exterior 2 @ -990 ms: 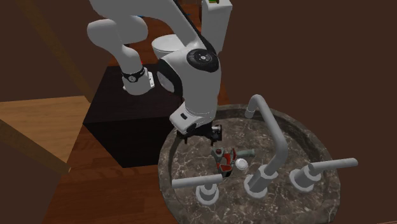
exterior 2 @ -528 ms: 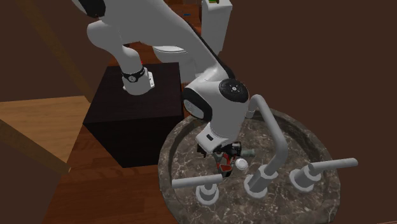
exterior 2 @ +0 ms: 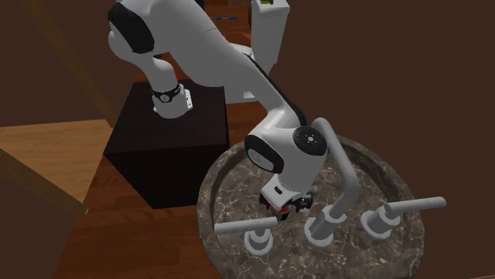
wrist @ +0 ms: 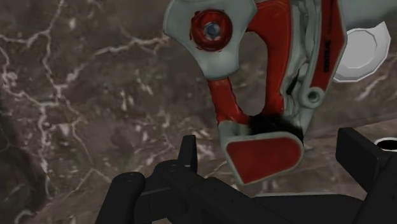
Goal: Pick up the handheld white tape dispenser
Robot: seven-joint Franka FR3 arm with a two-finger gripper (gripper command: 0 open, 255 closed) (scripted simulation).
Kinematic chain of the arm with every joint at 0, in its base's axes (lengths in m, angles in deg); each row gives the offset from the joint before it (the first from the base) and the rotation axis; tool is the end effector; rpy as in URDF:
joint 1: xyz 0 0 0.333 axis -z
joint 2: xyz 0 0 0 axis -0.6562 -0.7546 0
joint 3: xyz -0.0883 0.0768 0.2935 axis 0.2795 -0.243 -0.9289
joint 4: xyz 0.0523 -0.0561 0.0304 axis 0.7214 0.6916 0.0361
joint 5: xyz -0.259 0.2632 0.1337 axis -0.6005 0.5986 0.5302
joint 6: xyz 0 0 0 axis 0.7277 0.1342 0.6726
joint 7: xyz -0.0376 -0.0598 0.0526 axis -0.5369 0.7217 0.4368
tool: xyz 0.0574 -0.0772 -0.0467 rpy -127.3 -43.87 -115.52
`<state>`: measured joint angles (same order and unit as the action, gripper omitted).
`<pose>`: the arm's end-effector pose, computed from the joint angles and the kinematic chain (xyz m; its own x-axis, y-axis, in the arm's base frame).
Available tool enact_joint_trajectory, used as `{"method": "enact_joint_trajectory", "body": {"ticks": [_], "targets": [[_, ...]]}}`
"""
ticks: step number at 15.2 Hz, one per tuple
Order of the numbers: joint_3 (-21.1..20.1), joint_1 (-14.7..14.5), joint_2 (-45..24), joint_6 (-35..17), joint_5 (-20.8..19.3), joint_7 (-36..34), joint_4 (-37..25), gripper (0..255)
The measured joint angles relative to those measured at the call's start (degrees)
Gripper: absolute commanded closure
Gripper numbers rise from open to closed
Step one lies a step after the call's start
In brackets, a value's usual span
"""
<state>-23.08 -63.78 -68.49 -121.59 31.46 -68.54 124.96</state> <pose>0.5581 0.4229 0.1803 0.9781 -0.2080 0.0003 -0.2079 -0.9776 0.0315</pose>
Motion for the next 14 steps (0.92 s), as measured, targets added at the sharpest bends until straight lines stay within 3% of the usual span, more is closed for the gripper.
{"method": "enact_joint_trajectory", "body": {"ticks": [4, 5, 14], "targets": [[0.55, -0.33, -2.06, -1.59, -0.54, -0.26, -0.47, 0], [0.63, -0.41, -2.35, -1.77, -0.61, -0.33, -0.58, 255], [0.73, -0.58, -2.75, -1.99, -0.70, -0.49, -0.81, 255]]}}
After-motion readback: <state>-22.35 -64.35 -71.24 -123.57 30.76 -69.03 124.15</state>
